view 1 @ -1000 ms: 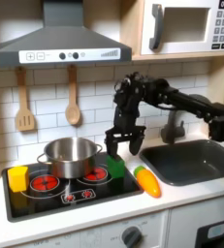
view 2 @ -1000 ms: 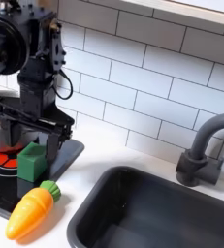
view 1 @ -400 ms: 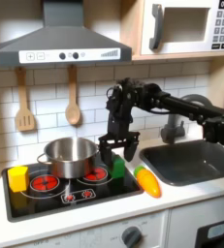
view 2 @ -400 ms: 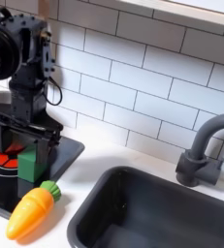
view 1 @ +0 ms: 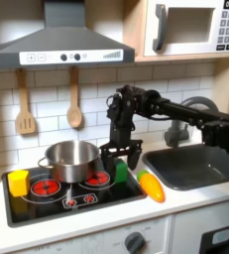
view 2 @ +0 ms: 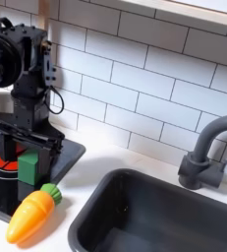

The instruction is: Reach green block

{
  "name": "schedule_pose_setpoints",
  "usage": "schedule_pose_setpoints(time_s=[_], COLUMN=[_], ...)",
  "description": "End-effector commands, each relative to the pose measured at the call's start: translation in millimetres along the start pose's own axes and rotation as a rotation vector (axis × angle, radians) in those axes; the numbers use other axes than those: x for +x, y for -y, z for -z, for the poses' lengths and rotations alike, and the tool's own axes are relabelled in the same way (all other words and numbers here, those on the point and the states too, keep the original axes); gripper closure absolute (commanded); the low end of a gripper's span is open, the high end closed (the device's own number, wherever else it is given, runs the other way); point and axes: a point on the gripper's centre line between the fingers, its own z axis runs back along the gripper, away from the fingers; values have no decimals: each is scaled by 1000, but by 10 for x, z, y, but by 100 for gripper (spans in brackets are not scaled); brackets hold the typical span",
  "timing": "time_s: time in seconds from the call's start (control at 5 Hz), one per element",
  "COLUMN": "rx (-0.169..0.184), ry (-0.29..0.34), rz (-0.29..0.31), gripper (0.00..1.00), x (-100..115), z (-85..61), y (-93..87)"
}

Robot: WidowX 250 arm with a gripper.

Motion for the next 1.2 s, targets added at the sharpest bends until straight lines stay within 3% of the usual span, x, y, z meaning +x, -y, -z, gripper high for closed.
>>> schedule_pose_setpoints(time_s=[0.0, 0.6, 0.8, 1.0], rx=[3, -3, -21, -26], ry=[-12, -53, -80, -77], rz=[15, 7, -12, -3], gripper=[0, 0, 0, 0], x=[35, 103, 76, 60], z=[80, 237, 288, 272], y=[42, 83, 91, 142])
